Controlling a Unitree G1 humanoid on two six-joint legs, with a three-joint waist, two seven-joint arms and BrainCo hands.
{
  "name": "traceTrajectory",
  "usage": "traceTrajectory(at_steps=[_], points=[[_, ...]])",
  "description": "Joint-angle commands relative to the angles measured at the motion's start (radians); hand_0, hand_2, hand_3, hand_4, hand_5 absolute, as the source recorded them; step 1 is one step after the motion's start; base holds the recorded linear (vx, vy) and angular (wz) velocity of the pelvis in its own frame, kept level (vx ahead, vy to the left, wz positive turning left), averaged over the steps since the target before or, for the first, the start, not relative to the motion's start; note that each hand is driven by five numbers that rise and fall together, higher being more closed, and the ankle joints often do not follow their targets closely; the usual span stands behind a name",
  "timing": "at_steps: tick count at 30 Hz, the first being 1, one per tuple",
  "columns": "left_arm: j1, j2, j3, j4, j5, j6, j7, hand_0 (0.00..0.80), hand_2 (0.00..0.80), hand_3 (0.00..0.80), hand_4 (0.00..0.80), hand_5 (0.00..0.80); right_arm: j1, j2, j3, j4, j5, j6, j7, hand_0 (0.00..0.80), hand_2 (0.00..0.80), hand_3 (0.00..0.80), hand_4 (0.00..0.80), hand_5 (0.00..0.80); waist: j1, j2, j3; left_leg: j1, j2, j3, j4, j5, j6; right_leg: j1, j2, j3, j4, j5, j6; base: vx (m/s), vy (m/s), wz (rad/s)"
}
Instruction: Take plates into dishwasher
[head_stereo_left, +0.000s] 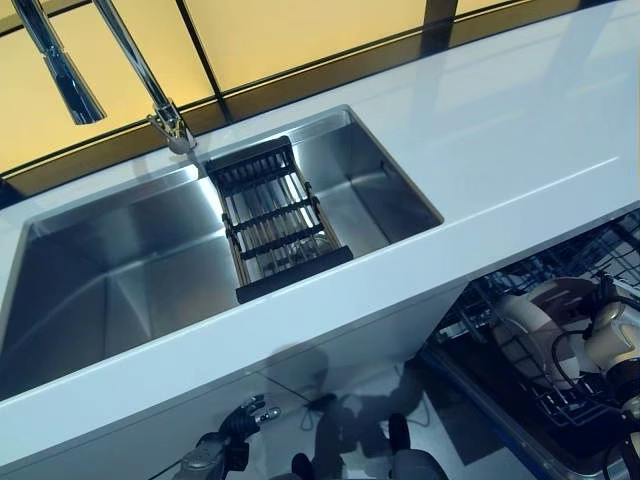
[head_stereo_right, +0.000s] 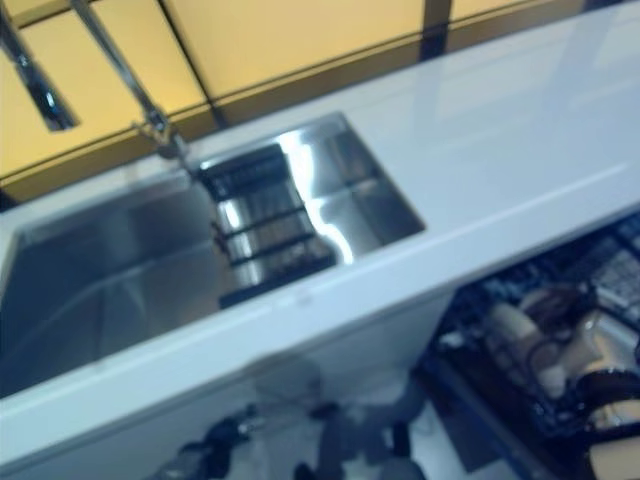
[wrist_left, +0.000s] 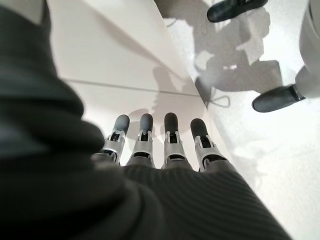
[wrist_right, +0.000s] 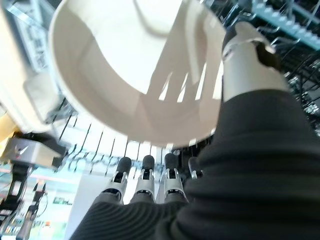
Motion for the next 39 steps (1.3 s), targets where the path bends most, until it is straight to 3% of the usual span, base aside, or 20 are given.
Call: traceTrajectory(at_steps=[1, 13, 20, 27, 28, 31, 32, 34, 36, 38, 39], points=[[-0.017, 0.061, 0.013, 0.043, 0.029, -0.002, 0.016, 0.000, 0.000, 0.000, 0.000, 0.000, -0.046, 0.003, 0.013, 0.040, -0.021, -0.011, -0.009, 0.000, 0.000, 0.000, 0.000, 0.000, 0.016, -0.091, -0.082, -0.003, 0.016, -0.041, -0.002, -0.031, 0.016, 0.034, -0.033, -0.002, 0.002, -0.047, 0.074, 0.028, 0.035, -0.08], [-0.042, 0.065, 0.026, 0.085, 0.055, 0.011, 0.040, 0.000, 0.000, 0.000, 0.000, 0.000, -0.064, -0.101, -0.056, -0.010, 0.010, -0.026, 0.001, 0.000, 0.000, 0.000, 0.000, 0.000, 0.005, -0.156, -0.102, 0.026, 0.029, -0.004, -0.002, -0.038, 0.019, 0.048, -0.026, 0.010, 0.002, -0.042, 0.083, 0.012, 0.026, -0.03], [-0.057, 0.057, 0.035, 0.118, 0.021, 0.007, 0.063, 0.000, 0.000, 0.000, 0.000, 0.000, -0.065, -0.168, -0.112, 0.013, 0.056, -0.041, -0.003, 0.000, 0.000, 0.000, 0.000, 0.000, 0.000, -0.171, -0.113, 0.042, 0.028, 0.006, -0.002, -0.045, 0.023, 0.064, -0.028, 0.006, 0.002, -0.045, 0.081, 0.004, 0.057, -0.02], [-0.075, 0.061, 0.054, 0.171, 0.080, 0.031, 0.137, 0.000, 0.000, 0.000, 0.000, 0.000, 0.006, -0.182, -0.174, 0.041, 0.078, -0.040, -0.039, 0.000, 0.000, 0.000, 0.000, 0.000, 0.001, -0.182, -0.106, 0.053, 0.012, 0.004, 0.034, -0.069, 0.046, 0.070, -0.047, -0.005, 0.049, -0.067, 0.075, 0.000, 0.110, 0.00], [-0.093, 0.079, 0.045, 0.191, 0.129, 0.039, 0.150, 0.000, 0.000, 0.000, 0.000, 0.000, 0.017, -0.184, -0.178, 0.039, 0.082, -0.013, -0.034, 0.000, 0.000, 0.000, 0.000, 0.000, -0.003, -0.193, -0.082, 0.027, 0.002, 0.004, 0.128, -0.109, 0.062, 0.042, -0.066, 0.003, 0.112, -0.076, 0.077, -0.009, 0.079, -0.01], [-0.141, 0.127, 0.039, 0.191, 0.181, 0.100, 0.160, 0.000, 0.000, 0.000, 0.000, 0.000, 0.030, -0.178, -0.184, 0.030, 0.142, 0.014, -0.084, 0.000, 0.000, 0.000, 0.000, 0.000, -0.008, -0.224, -0.014, -0.047, -0.025, 0.000, 0.291, -0.192, 0.102, -0.033, -0.119, 0.008, 0.124, -0.003, 0.110, -0.080, 0.037, -0.04], [-0.154, 0.137, 0.037, 0.189, 0.205, 0.114, 0.166, 0.000, 0.000, 0.000, 0.000, 0.000, 0.032, -0.166, -0.188, 0.033, 0.159, 0.005, -0.104, 0.000, 0.000, 0.000, 0.000, 0.000, -0.008, -0.227, 0.010, -0.056, -0.032, 0.010, 0.300, -0.201, 0.101, -0.050, -0.141, -0.014, 0.072, 0.080, 0.130, -0.156, 0.044, -0.10], [-0.154, 0.156, 0.030, 0.182, 0.203, 0.131, 0.179, 0.000, 0.000, 0.000, 0.000, 0.000, 0.046, -0.147, -0.201, 0.004, 0.164, -0.002, -0.121, 0.000, 0.000, 0.000, 0.000, 0.000, -0.016, -0.216, 0.040, -0.057, -0.038, 0.023, 0.265, -0.183, 0.098, -0.090, -0.150, -0.030, 0.055, 0.128, 0.140, -0.234, 0.122, -0.27], [-0.138, 0.168, 0.038, 0.169, 0.188, 0.155, 0.194, 0.000, 0.000, 0.000, 0.000, 0.000, 0.066, -0.140, -0.225, -0.032, 0.145, 0.007, -0.094, 0.000, 0.000, 0.000, 0.000, 0.000, -0.014, -0.201, 0.048, -0.057, -0.037, 0.036, 0.226, -0.156, 0.101, -0.109, -0.147, -0.046, 0.096, 0.109, 0.134, -0.273, 0.130, -0.63], [-0.119, 0.195, 0.059, 0.174, 0.170, 0.190, 0.212, 0.000, 0.000, 0.000, 0.000, 0.000, 0.103, -0.129, -0.256, -0.063, 0.135, 0.014, -0.064, 0.000, 0.000, 0.000, 0.000, 0.000, -0.008, -0.172, 0.042, -0.070, -0.025, 0.036, 0.163, -0.103, 0.109, -0.110, -0.138, -0.043, 0.188, 0.054, 0.110, -0.342, 0.076, -1.10], [-0.113, 0.203, 0.076, 0.185, 0.164, 0.202, 0.234, 0.000, 0.000, 0.000, 0.000, 0.000, 0.127, -0.108, -0.263, -0.070, 0.126, 0.015, -0.058, 0.000, 0.000, 0.000, 0.000, 0.000, 0.006, -0.155, 0.033, -0.084, -0.008, 0.047, 0.138, -0.076, 0.115, -0.100, -0.148, -0.064, 0.283, 0.018, 0.093, -0.334, 0.001, -0.61]])
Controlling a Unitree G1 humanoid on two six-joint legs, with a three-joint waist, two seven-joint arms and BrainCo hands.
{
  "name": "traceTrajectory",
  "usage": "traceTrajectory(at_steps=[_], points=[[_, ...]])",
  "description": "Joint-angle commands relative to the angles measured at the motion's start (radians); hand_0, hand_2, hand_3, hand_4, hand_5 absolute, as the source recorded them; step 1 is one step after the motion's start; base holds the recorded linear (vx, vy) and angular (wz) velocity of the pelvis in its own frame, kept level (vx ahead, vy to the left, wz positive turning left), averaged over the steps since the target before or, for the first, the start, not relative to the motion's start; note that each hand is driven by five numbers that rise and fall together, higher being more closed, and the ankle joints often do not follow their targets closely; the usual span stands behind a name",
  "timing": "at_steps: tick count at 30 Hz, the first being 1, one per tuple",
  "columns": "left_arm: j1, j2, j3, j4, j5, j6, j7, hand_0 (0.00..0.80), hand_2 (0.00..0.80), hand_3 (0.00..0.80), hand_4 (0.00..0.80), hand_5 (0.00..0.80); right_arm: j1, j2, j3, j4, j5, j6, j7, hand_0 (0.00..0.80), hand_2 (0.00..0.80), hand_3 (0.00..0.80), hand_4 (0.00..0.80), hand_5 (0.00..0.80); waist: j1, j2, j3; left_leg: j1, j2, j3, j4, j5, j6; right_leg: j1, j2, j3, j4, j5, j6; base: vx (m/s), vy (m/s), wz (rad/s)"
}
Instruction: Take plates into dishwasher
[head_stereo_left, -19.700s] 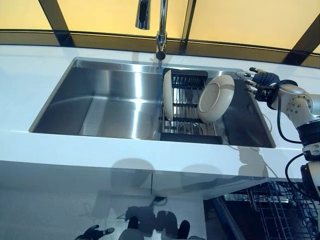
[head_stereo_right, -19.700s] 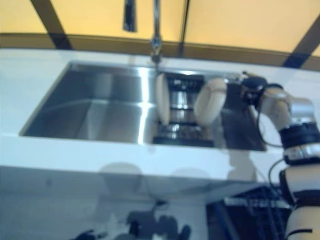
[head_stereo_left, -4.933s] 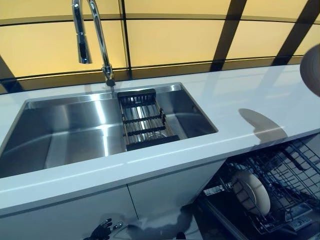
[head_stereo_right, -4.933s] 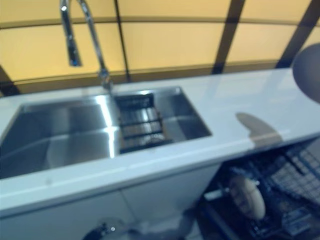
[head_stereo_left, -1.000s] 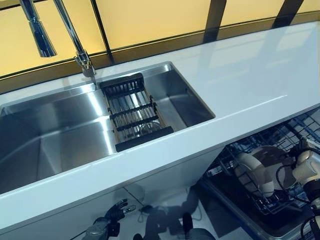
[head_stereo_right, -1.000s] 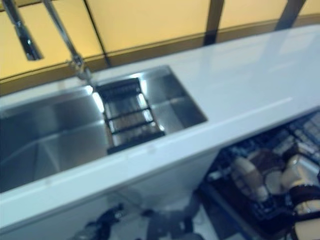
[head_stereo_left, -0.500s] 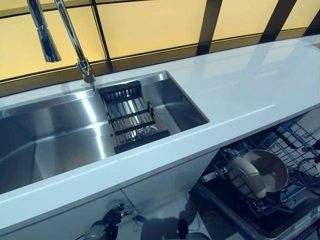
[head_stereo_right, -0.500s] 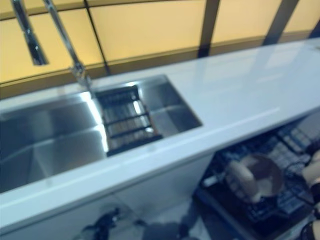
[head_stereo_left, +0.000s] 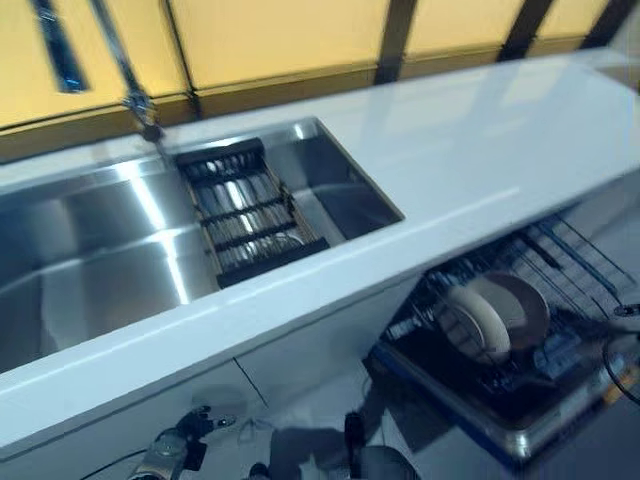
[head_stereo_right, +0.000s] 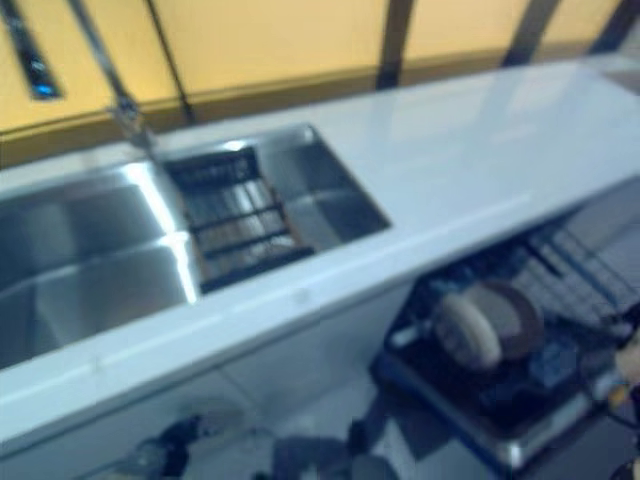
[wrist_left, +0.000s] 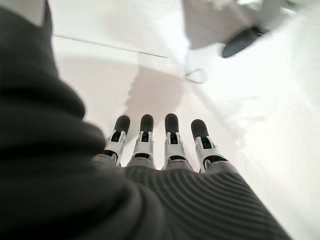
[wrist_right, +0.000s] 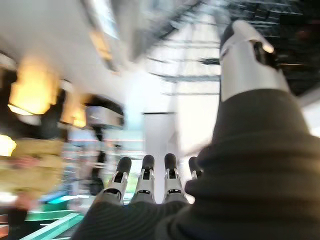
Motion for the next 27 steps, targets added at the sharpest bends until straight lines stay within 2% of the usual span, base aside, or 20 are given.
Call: traceTrajectory(at_steps=[1, 2, 4, 5, 6, 7, 8, 10, 11, 12, 15, 18, 19, 20, 21, 24, 25, 26, 27], points=[[-0.013, 0.054, 0.039, 0.032, 0.001, 0.047, 0.069, 0.000, 0.000, 0.000, 0.000, 0.000, 0.034, 0.002, -0.015, -0.035, -0.025, 0.022, -0.002, 0.000, 0.000, 0.000, 0.000, 0.000, 0.032, 0.016, -0.025, -0.046, 0.034, -0.020, 0.056, -0.043, 0.055, 0.032, -0.133, -0.076, 0.293, -0.202, -0.047, -0.380, -0.095, -0.73], [-0.022, 0.063, 0.046, 0.056, -0.002, 0.061, 0.075, 0.000, 0.000, 0.000, 0.000, 0.000, 0.058, 0.017, -0.014, -0.008, -0.015, 0.016, -0.019, 0.000, 0.000, 0.000, 0.000, 0.000, 0.047, 0.018, -0.042, -0.090, 0.049, -0.018, 0.079, -0.039, 0.057, 0.077, -0.132, -0.082, 0.318, -0.243, -0.062, -0.251, -0.178, -0.62], [-0.042, 0.071, 0.042, 0.077, -0.003, 0.070, 0.079, 0.000, 0.000, 0.000, 0.000, 0.000, 0.074, 0.027, -0.009, 0.044, 0.004, 0.017, -0.034, 0.000, 0.000, 0.000, 0.000, 0.000, 0.063, 0.004, -0.057, -0.173, 0.057, -0.049, 0.151, -0.063, 0.053, 0.150, -0.126, -0.057, 0.324, -0.291, -0.065, -0.297, -0.283, -0.59], [-0.075, 0.082, 0.032, 0.084, -0.003, 0.080, 0.064, 0.000, 0.000, 0.000, 0.000, 0.000, 0.064, 0.038, 0.003, 0.112, 0.055, 0.024, -0.049, 0.000, 0.000, 0.000, 0.000, 0.000, 0.088, -0.016, -0.054, -0.262, 0.083, -0.043, 0.238, -0.054, 0.044, 0.185, -0.129, -0.078, 0.276, -0.324, -0.078, -0.475, -0.396, -0.19], [-0.095, 0.088, 0.031, 0.083, -0.015, 0.084, 0.077, 0.000, 0.000, 0.000, 0.000, 0.000, 0.032, 0.055, 0.020, 0.203, 0.088, -0.020, -0.069, 0.000, 0.000, 0.000, 0.000, 0.000, 0.112, -0.025, -0.046, -0.303, 0.126, -0.019, 0.295, -0.066, 0.029, 0.220, -0.135, -0.138, 0.232, -0.339, -0.071, -0.488, -0.466, -0.21], [-0.111, 0.095, 0.031, 0.083, -0.039, 0.085, 0.091, 0.000, 0.000, 0.000, 0.000, 0.000, 0.001, 0.070, 0.038, 0.279, 0.108, -0.040, -0.076, 0.000, 0.000, 0.000, 0.000, 0.000, 0.129, -0.035, -0.037, -0.322, 0.144, -0.033, 0.318, -0.070, 0.016, 0.237, -0.120, -0.146, 0.185, -0.352, -0.053, -0.286, -0.364, -0.39], [-0.118, 0.100, 0.032, 0.081, -0.063, 0.088, 0.098, 0.000, 0.000, 0.000, 0.000, 0.000, -0.015, 0.077, 0.048, 0.309, 0.122, -0.035, -0.076, 0.000, 0.000, 0.000, 0.000, 0.000, 0.133, -0.039, -0.035, -0.328, 0.149, -0.048, 0.323, -0.070, 0.009, 0.242, -0.108, -0.142, 0.164, -0.358, -0.045, -0.214, -0.315, -0.54], [-0.132, 0.101, 0.037, 0.051, -0.094, 0.104, 0.103, 0.000, 0.000, 0.000, 0.000, 0.000, -0.012, 0.098, 0.047, 0.358, 0.168, -0.013, -0.074, 0.000, 0.000, 0.000, 0.000, 0.000, 0.148, -0.040, -0.033, -0.331, 0.147, -0.078, 0.286, -0.033, -0.014, 0.260, -0.082, -0.144, 0.146, -0.386, -0.038, -0.186, -0.201, -0.15], [-0.132, 0.099, 0.036, 0.049, -0.090, 0.103, 0.100, 0.000, 0.000, 0.000, 0.000, 0.000, -0.009, 0.099, 0.046, 0.360, 0.173, -0.013, -0.074, 0.000, 0.000, 0.000, 0.000, 0.000, 0.148, -0.040, -0.033, -0.332, 0.146, -0.080, 0.281, -0.029, -0.016, 0.260, -0.080, -0.145, 0.146, -0.388, -0.037, -0.239, -0.098, 0.31], [-0.128, 0.090, 0.037, 0.032, -0.059, 0.100, 0.081, 0.000, 0.000, 0.000, 0.000, 0.000, 0.015, 0.105, 0.028, 0.362, 0.195, -0.014, -0.072, 0.000, 0.000, 0.000, 0.000, 0.000, 0.151, -0.034, -0.034, -0.336, 0.138, -0.077, 0.251, 0.013, -0.012, 0.252, -0.076, -0.150, 0.149, -0.383, -0.042, -0.206, -0.036, 0.26], [-0.134, 0.071, 0.019, 0.030, -0.027, 0.092, 0.083, 0.000, 0.000, 0.000, 0.000, 0.000, 0.052, 0.116, 0.005, 0.371, 0.226, -0.038, -0.085, 0.000, 0.000, 0.000, 0.000, 0.000, 0.146, -0.029, -0.041, -0.343, 0.117, -0.085, 0.218, 0.035, -0.012, 0.259, -0.071, -0.145, 0.160, -0.398, -0.044, -0.260, -0.059, 0.17], [-0.161, 0.066, 0.004, 0.039, -0.050, 0.114, 0.112, 0.000, 0.000, 0.000, 0.000, 0.000, 0.059, 0.126, -0.003, 0.389, 0.281, -0.052, -0.075, 0.000, 0.000, 0.000, 0.000, 0.000, 0.137, -0.015, -0.034, -0.345, 0.105, -0.113, 0.205, 0.045, -0.013, 0.229, -0.060, -0.138, 0.236, -0.439, -0.063, -0.244, -0.085, 0.12], [-0.161, 0.066, 0.010, 0.053, -0.036, 0.124, 0.110, 0.000, 0.000, 0.000, 0.000, 0.000, 0.066, 0.136, -0.007, 0.394, 0.293, -0.057, -0.069, 0.000, 0.000, 0.000, 0.000, 0.000, 0.135, -0.008, -0.028, -0.330, 0.090, -0.137, 0.190, 0.047, -0.009, 0.211, -0.048, -0.128, 0.292, -0.459, -0.074, -0.179, -0.105, 0.17], [-0.160, 0.067, 0.011, 0.054, -0.036, 0.124, 0.110, 0.000, 0.000, 0.000, 0.000, 0.000, 0.067, 0.137, -0.008, 0.395, 0.294, -0.058, -0.069, 0.000, 0.000, 0.000, 0.000, 0.000, 0.135, -0.008, -0.028, -0.329, 0.089, -0.139, 0.188, 0.048, -0.008, 0.210, -0.048, -0.127, 0.296, -0.460, -0.074, -0.224, -0.229, 0.32], [-0.144, 0.078, 0.031, 0.071, -0.042, 0.131, 0.121, 0.000, 0.000, 0.000, 0.000, 0.000, 0.076, 0.142, -0.011, 0.408, 0.285, -0.062, -0.048, 0.000, 0.000, 0.000, 0.000, 0.000, 0.142, -0.002, -0.027, -0.323, 0.083, -0.173, 0.164, 0.067, -0.016, 0.205, -0.026, -0.123, 0.325, -0.487, -0.094, -0.161, -0.254, 0.26], [-0.081, 0.094, 0.089, 0.094, -0.079, 0.151, 0.144, 0.000, 0.000, 0.000, 0.000, 0.000, 0.081, 0.143, -0.006, 0.471, 0.260, -0.083, 0.003, 0.000, 0.000, 0.000, 0.000, 0.000, 0.171, 0.022, -0.025, -0.324, 0.118, -0.204, 0.105, 0.149, -0.062, 0.211, 0.028, -0.150, 0.329, -0.544, -0.144, -0.122, -0.299, 0.12], [-0.047, 0.093, 0.115, 0.104, -0.089, 0.148, 0.148, 0.000, 0.000, 0.000, 0.000, 0.000, 0.082, 0.145, -0.002, 0.488, 0.253, -0.090, 0.015, 0.000, 0.000, 0.000, 0.000, 0.000, 0.178, 0.029, -0.024, -0.315, 0.136, -0.196, 0.063, 0.183, -0.078, 0.221, 0.046, -0.160, 0.316, -0.544, -0.153, -0.042, -0.179, 0.01], [-0.043, 0.092, 0.118, 0.104, -0.095, 0.149, 0.153, 0.000, 0.000, 0.000, 0.000, 0.000, 0.081, 0.145, 0.000, 0.491, 0.253, -0.091, 0.016, 0.000, 0.000, 0.000, 0.000, 0.000, 0.178, 0.030, -0.023, -0.310, 0.139, -0.194, 0.054, 0.189, -0.080, 0.224, 0.048, -0.160, 0.312, -0.543, -0.154, -0.038, -0.228, -0.05], [0.003, 0.083, 0.156, 0.121, -0.093, 0.144, 0.146, 0.000, 0.000, 0.000, 0.000, 0.000, 0.085, 0.146, -0.004, 0.513, 0.226, -0.100, 0.036, 0.000, 0.000, 0.000, 0.000, 0.000, 0.181, 0.032, -0.023, -0.296, 0.154, -0.161, 0.007, 0.210, -0.089, 0.245, 0.068, -0.171, 0.268, -0.525, -0.162, -0.019, -0.244, -0.16]])
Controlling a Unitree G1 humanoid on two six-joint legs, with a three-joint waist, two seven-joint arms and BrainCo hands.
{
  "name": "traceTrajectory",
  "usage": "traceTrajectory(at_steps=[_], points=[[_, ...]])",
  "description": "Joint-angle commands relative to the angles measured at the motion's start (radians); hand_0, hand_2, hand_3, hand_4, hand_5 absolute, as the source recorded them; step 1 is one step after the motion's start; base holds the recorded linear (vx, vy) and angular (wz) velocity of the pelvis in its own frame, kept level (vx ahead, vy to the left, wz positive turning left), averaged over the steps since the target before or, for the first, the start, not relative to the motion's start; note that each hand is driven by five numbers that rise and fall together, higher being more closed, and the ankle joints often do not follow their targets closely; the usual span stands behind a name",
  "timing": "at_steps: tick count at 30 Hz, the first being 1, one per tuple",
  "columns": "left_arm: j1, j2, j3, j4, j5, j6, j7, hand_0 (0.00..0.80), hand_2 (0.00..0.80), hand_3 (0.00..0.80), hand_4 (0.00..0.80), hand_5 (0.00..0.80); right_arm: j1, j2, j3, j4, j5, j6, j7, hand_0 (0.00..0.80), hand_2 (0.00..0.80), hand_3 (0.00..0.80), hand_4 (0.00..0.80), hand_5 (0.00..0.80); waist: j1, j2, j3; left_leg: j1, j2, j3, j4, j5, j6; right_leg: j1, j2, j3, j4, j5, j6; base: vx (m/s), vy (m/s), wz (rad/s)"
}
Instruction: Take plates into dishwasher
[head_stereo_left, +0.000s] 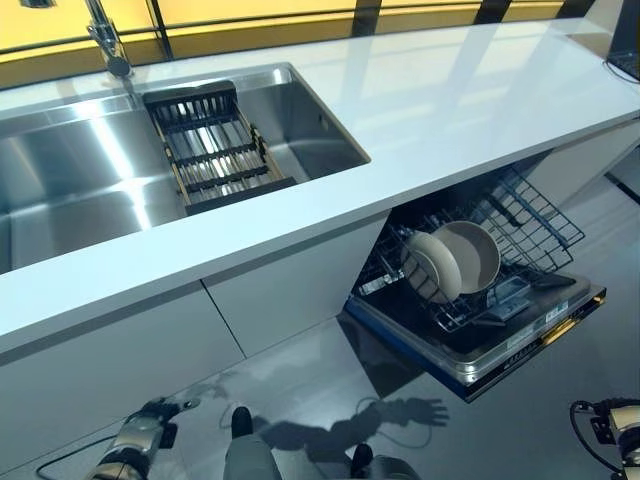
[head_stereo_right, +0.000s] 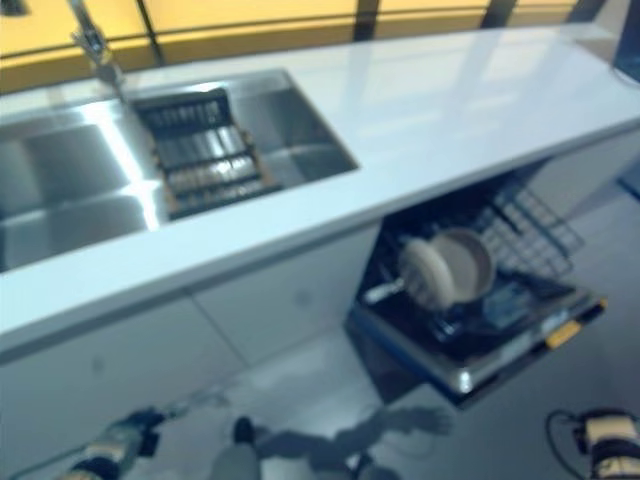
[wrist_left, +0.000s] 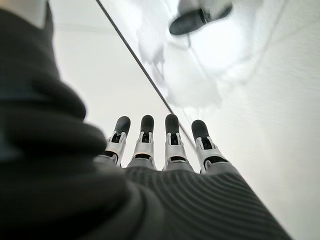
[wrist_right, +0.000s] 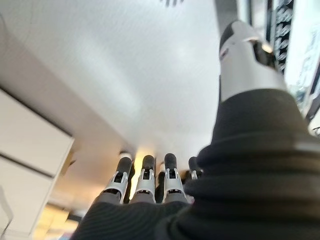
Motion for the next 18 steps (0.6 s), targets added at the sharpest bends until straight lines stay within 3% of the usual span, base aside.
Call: traceTrajectory(at_steps=[1, 2, 3, 5, 8, 11, 12, 13, 14, 15, 16, 18], points=[[0.058, -0.003, 0.052, 0.064, -0.020, 0.003, 0.015, 0.000, 0.000, 0.000, 0.000, 0.000, -0.001, -0.058, -0.011, 0.067, -0.052, -0.018, 0.028, 0.000, 0.000, 0.000, 0.000, 0.000, 0.023, 0.007, 0.007, -0.089, -0.013, 0.020, -0.126, 0.098, 0.025, 0.108, 0.097, -0.007, -0.005, -0.073, -0.068, -0.127, -0.299, -0.15], [0.069, -0.010, 0.058, 0.073, -0.020, -0.008, 0.016, 0.000, 0.000, 0.000, 0.000, 0.000, 0.014, -0.056, -0.023, 0.073, -0.031, -0.017, 0.022, 0.000, 0.000, 0.000, 0.000, 0.000, 0.011, 0.010, 0.010, -0.103, -0.004, 0.084, -0.076, 0.109, 0.033, 0.119, 0.105, -0.033, -0.042, -0.044, -0.075, -0.132, -0.228, 0.00], [0.069, -0.014, 0.058, 0.073, -0.025, -0.013, 0.014, 0.000, 0.000, 0.000, 0.000, 0.000, 0.026, -0.051, -0.031, 0.079, -0.037, -0.015, 0.015, 0.000, 0.000, 0.000, 0.000, 0.000, -0.003, -0.001, 0.009, -0.094, -0.014, 0.110, -0.022, 0.074, 0.030, 0.128, 0.093, -0.045, -0.061, -0.040, -0.078, -0.225, -0.168, 0.37], [0.057, -0.021, 0.060, 0.065, -0.028, -0.027, -0.002, 0.000, 0.000, 0.000, 0.000, 0.000, 0.042, -0.035, -0.041, 0.106, -0.014, -0.019, -0.034, 0.000, 0.000, 0.000, 0.000, 0.000, -0.024, -0.022, 0.003, -0.060, -0.028, 0.176, 0.131, -0.047, 0.070, 0.111, 0.059, -0.090, -0.090, 0.002, -0.089, -0.264, -0.103, 0.78], [0.019, -0.040, 0.044, 0.047, -0.014, -0.049, -0.002, 0.000, 0.000, 0.000, 0.000, 0.000, 0.072, -0.021, -0.076, 0.142, 0.007, -0.022, -0.080, 0.000, 0.000, 0.000, 0.000, 0.000, -0.069, -0.039, -0.023, 0.054, -0.068, 0.217, 0.279, -0.188, 0.109, 0.064, 0.036, -0.119, -0.114, 0.050, -0.089, -0.243, -0.005, 0.57], [-0.006, -0.044, 0.034, 0.023, -0.010, -0.054, -0.011, 0.000, 0.000, 0.000, 0.000, 0.000, 0.100, -0.026, -0.099, 0.148, 0.010, -0.021, -0.074, 0.000, 0.000, 0.000, 0.000, 0.000, -0.095, -0.020, -0.050, 0.156, -0.121, 0.174, 0.296, -0.197, 0.096, 0.031, 0.056, -0.128, -0.096, 0.044, -0.101, -0.176, 0.055, 0.63], [-0.010, -0.045, 0.030, 0.012, -0.008, -0.065, -0.019, 0.000, 0.000, 0.000, 0.000, 0.000, 0.120, -0.027, -0.107, 0.142, 0.008, -0.017, -0.066, 0.000, 0.000, 0.000, 0.000, 0.000, -0.110, 0.010, -0.069, 0.236, -0.173, 0.113, 0.212, -0.204, 0.092, -0.013, 0.090, -0.127, -0.059, 0.034, -0.103, -0.183, 0.110, 0.65], [-0.012, -0.043, 0.025, 0.005, -0.010, -0.069, -0.026, 0.000, 0.000, 0.000, 0.000, 0.000, 0.130, -0.029, -0.110, 0.136, 0.009, -0.016, -0.067, 0.000, 0.000, 0.000, 0.000, 0.000, -0.119, 0.027, -0.074, 0.273, -0.192, 0.089, 0.119, -0.209, 0.096, -0.045, 0.104, -0.130, -0.025, 0.028, -0.098, -0.338, 0.175, 0.66], [-0.039, -0.034, 0.001, -0.004, -0.015, -0.067, -0.034, 0.000, 0.000, 0.000, 0.000, 0.000, 0.149, -0.025, -0.111, 0.120, 0.047, -0.008, -0.079, 0.000, 0.000, 0.000, 0.000, 0.000, -0.141, 0.045, -0.063, 0.316, -0.211, 0.100, -0.042, -0.235, 0.125, -0.136, 0.099, -0.170, 0.076, 0.037, -0.079, -0.333, 0.166, 0.75], [-0.061, -0.036, -0.014, -0.002, -0.022, -0.067, -0.029, 0.000, 0.000, 0.000, 0.000, 0.000, 0.151, -0.017, -0.111, 0.109, 0.065, -0.001, -0.084, 0.000, 0.000, 0.000, 0.000, 0.000, -0.142, 0.045, -0.049, 0.303, -0.236, 0.057, -0.083, -0.244, 0.141, -0.187, 0.089, -0.161, 0.123, 0.081, -0.052, -0.363, 0.150, 1.11], [-0.076, -0.034, -0.024, -0.004, -0.031, -0.061, -0.028, 0.000, 0.000, 0.000, 0.000, 0.000, 0.145, -0.010, -0.110, 0.101, 0.067, 0.009, -0.080, 0.000, 0.000, 0.000, 0.000, 0.000, -0.141, 0.039, -0.037, 0.293, -0.252, 0.027, -0.089, -0.248, 0.149, -0.204, 0.088, -0.139, 0.120, 0.108, -0.033, -0.285, 0.112, 1.12], [-0.081, -0.037, -0.028, -0.004, -0.034, -0.063, -0.028, 0.000, 0.000, 0.000, 0.000, 0.000, 0.128, -0.011, -0.099, 0.094, 0.056, 0.033, -0.072, 0.000, 0.000, 0.000, 0.000, 0.000, -0.137, 0.034, -0.027, 0.286, -0.255, 0.018, -0.079, -0.250, 0.144, -0.191, 0.096, -0.122, 0.071, 0.112, -0.029, -0.241, 0.094, 0.56]])
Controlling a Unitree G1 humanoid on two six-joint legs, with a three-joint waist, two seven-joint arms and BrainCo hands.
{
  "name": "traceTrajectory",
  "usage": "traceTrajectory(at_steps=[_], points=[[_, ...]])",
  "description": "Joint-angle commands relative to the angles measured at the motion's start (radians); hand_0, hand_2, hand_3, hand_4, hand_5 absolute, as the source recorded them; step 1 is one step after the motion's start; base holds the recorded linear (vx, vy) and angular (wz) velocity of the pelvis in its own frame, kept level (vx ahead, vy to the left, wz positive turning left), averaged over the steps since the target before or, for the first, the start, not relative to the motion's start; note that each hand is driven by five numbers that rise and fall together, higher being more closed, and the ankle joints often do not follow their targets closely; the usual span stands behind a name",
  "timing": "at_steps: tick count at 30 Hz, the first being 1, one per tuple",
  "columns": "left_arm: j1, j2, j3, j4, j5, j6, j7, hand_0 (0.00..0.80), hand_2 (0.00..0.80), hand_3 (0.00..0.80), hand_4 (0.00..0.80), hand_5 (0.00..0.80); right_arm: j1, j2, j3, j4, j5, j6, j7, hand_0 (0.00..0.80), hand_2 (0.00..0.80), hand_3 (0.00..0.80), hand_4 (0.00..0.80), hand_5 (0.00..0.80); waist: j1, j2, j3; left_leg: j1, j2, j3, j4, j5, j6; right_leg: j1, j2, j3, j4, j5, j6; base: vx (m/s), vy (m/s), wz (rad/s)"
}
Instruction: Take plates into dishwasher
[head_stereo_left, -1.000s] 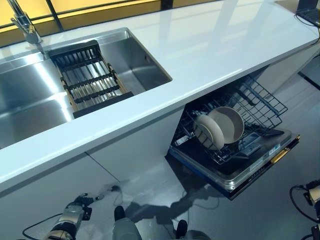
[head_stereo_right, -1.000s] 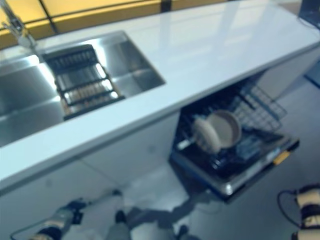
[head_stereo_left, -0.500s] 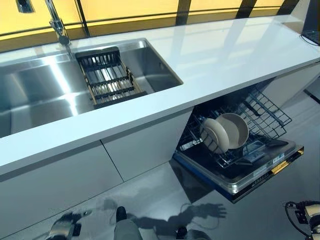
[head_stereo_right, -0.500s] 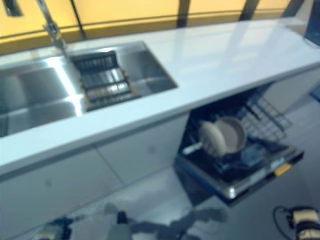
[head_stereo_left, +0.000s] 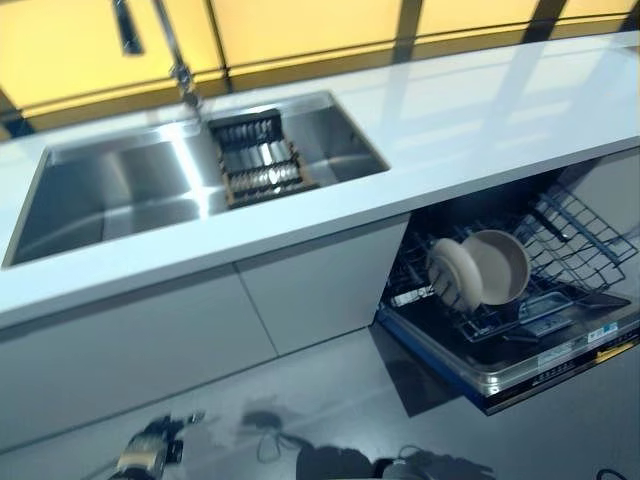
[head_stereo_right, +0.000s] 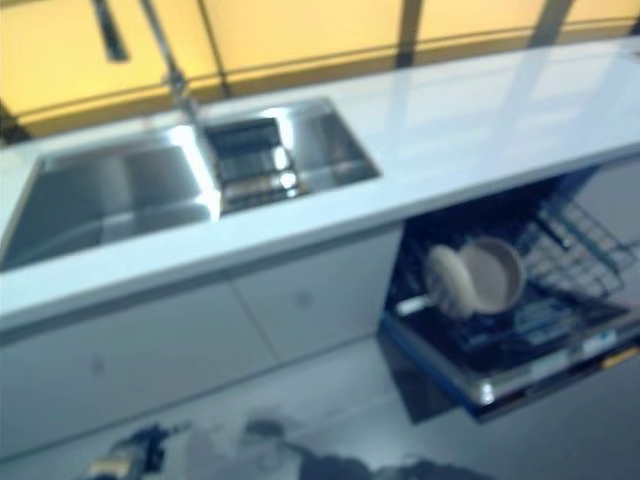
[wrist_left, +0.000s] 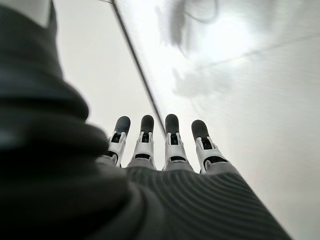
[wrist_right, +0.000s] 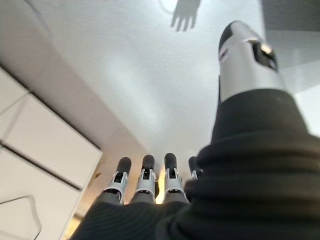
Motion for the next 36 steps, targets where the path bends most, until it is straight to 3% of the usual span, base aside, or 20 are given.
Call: traceTrajectory(at_steps=[1, 5, 6, 8, 11, 15, 17, 20, 22, 23, 27, 31, 36], points=[[0.045, 0.013, -0.002, 0.006, -0.010, -0.013, 0.000, 0.000, 0.000, 0.000, 0.000, 0.000, -0.088, -0.049, 0.012, 0.021, -0.004, 0.045, -0.027, 0.000, 0.000, 0.000, 0.000, 0.000, 0.049, -0.024, 0.067, 0.069, -0.061, -0.061, -0.018, -0.030, 0.005, 0.012, 0.150, 0.048, -0.180, 0.102, -0.010, -0.178, 0.098, 0.05], [0.061, 0.013, -0.015, -0.001, 0.022, -0.026, 0.015, 0.000, 0.000, 0.000, 0.000, 0.000, -0.105, -0.065, 0.018, 0.019, -0.013, 0.047, -0.033, 0.000, 0.000, 0.000, 0.000, 0.000, 0.054, -0.033, 0.066, 0.065, -0.080, -0.053, -0.015, -0.044, 0.023, 0.023, 0.144, 0.053, -0.237, 0.132, 0.003, -0.156, 0.143, -0.04], [0.066, 0.014, -0.015, 0.003, 0.038, -0.031, 0.025, 0.000, 0.000, 0.000, 0.000, 0.000, -0.106, -0.071, 0.018, -0.003, -0.040, 0.049, -0.016, 0.000, 0.000, 0.000, 0.000, 0.000, 0.049, -0.050, 0.064, 0.055, -0.104, -0.042, -0.010, -0.032, 0.032, 0.014, 0.130, 0.046, -0.274, 0.181, 0.006, -0.130, 0.132, -0.12], [0.070, 0.015, -0.016, 0.005, 0.050, -0.025, 0.034, 0.000, 0.000, 0.000, 0.000, 0.000, -0.098, -0.075, 0.020, -0.037, -0.044, 0.051, -0.009, 0.000, 0.000, 0.000, 0.000, 0.000, 0.038, -0.059, 0.061, 0.059, -0.123, -0.060, -0.004, -0.037, 0.035, 0.004, 0.141, 0.080, -0.309, 0.217, 0.016, -0.099, 0.117, -0.07], [0.079, 0.021, -0.013, 0.014, 0.050, -0.014, 0.048, 0.000, 0.000, 0.000, 0.000, 0.000, -0.071, -0.078, 0.003, -0.096, -0.011, 0.042, 0.002, 0.000, 0.000, 0.000, 0.000, 0.000, 0.021, -0.053, 0.061, 0.052, -0.113, -0.072, 0.000, -0.028, 0.041, -0.011, 0.160, 0.141, -0.257, 0.188, 0.005, -0.131, 0.056, -0.17], [0.111, 0.044, 0.033, 0.037, 0.013, 0.006, 0.033, 0.000, 0.000, 0.000, 0.000, 0.000, -0.042, -0.022, -0.015, -0.147, 0.015, 0.048, 0.017, 0.000, 0.000, 0.000, 0.000, 0.000, 0.044, -0.053, 0.063, 0.002, -0.064, -0.031, 0.029, -0.011, 0.053, 0.032, 0.056, 0.160, -0.214, 0.188, 0.021, -0.159, -0.123, -0.25], [0.121, 0.059, 0.055, 0.048, 0.006, 0.036, 0.004, 0.000, 0.000, 0.000, 0.000, 0.000, -0.034, 0.024, -0.018, -0.097, 0.019, 0.026, 0.013, 0.000, 0.000, 0.000, 0.000, 0.000, 0.067, -0.060, 0.064, -0.019, -0.011, -0.015, 0.074, -0.022, 0.054, 0.057, -0.053, 0.193, -0.223, 0.253, 0.039, -0.140, -0.371, -0.17], [0.112, 0.069, 0.067, 0.058, -0.021, 0.056, -0.001, 0.000, 0.000, 0.000, 0.000, 0.000, -0.056, 0.067, -0.013, -0.028, 0.060, -0.005, 0.008, 0.000, 0.000, 0.000, 0.000, 0.000, 0.093, -0.079, 0.077, -0.064, 0.049, -0.007, 0.170, -0.056, 0.041, 0.062, -0.169, 0.208, -0.266, 0.335, 0.064, -0.114, -0.483, -0.17], [0.117, 0.058, 0.075, 0.053, -0.053, 0.058, 0.028, 0.000, 0.000, 0.000, 0.000, 0.000, -0.075, 0.086, -0.004, -0.011, 0.103, -0.022, -0.009, 0.000, 0.000, 0.000, 0.000, 0.000, 0.107, -0.079, 0.087, -0.072, 0.094, 0.019, 0.222, -0.095, 0.028, 0.081, -0.161, 0.171, -0.274, 0.293, 0.081, -0.132, -0.439, -0.44], [0.126, 0.047, 0.084, 0.039, -0.076, 0.059, 0.051, 0.000, 0.000, 0.000, 0.000, 0.000, -0.076, 0.098, -0.009, -0.012, 0.111, -0.031, -0.008, 0.000, 0.000, 0.000, 0.000, 0.000, 0.111, -0.086, 0.093, -0.086, 0.108, 0.035, 0.244, -0.081, 0.024, 0.085, -0.158, 0.151, -0.276, 0.281, 0.074, -0.153, -0.403, -0.49], [0.142, 0.031, 0.091, -0.028, -0.077, 0.056, 0.020, 0.000, 0.000, 0.000, 0.000, 0.000, -0.076, 0.152, -0.014, -0.058, 0.277, -0.068, -0.056, 0.000, 0.000, 0.000, 0.000, 0.000, 0.118, -0.065, 0.111, -0.108, 0.139, 0.012, 0.207, -0.020, -0.002, 0.085, -0.122, 0.155, -0.247, 0.220, 0.066, -0.143, -0.259, -0.12], [0.127, 0.013, 0.069, -0.051, -0.094, 0.039, 0.011, 0.000, 0.000, 0.000, 0.000, 0.000, -0.102, 0.175, -0.049, -0.097, 0.483, -0.147, -0.086, 0.000, 0.000, 0.000, 0.000, 0.000, 0.116, -0.033, 0.135, -0.143, 0.139, -0.019, 0.189, 0.013, -0.013, 0.055, -0.109, 0.152, -0.164, 0.135, 0.052, -0.129, -0.102, 0.00], [0.134, -0.002, 0.067, -0.065, -0.116, 0.013, 0.010, 0.000, 0.000, 0.000, 0.000, 0.000, -0.133, 0.208, -0.086, -0.113, 0.732, -0.212, -0.075, 0.000, 0.000, 0.000, 0.000, 0.000, 0.116, 0.007, 0.181, -0.189, 0.128, -0.033, 0.256, 0.004, -0.017, 0.008, -0.135, 0.144, -0.037, 0.063, 0.031, -0.087, 0.005, 0.17]])
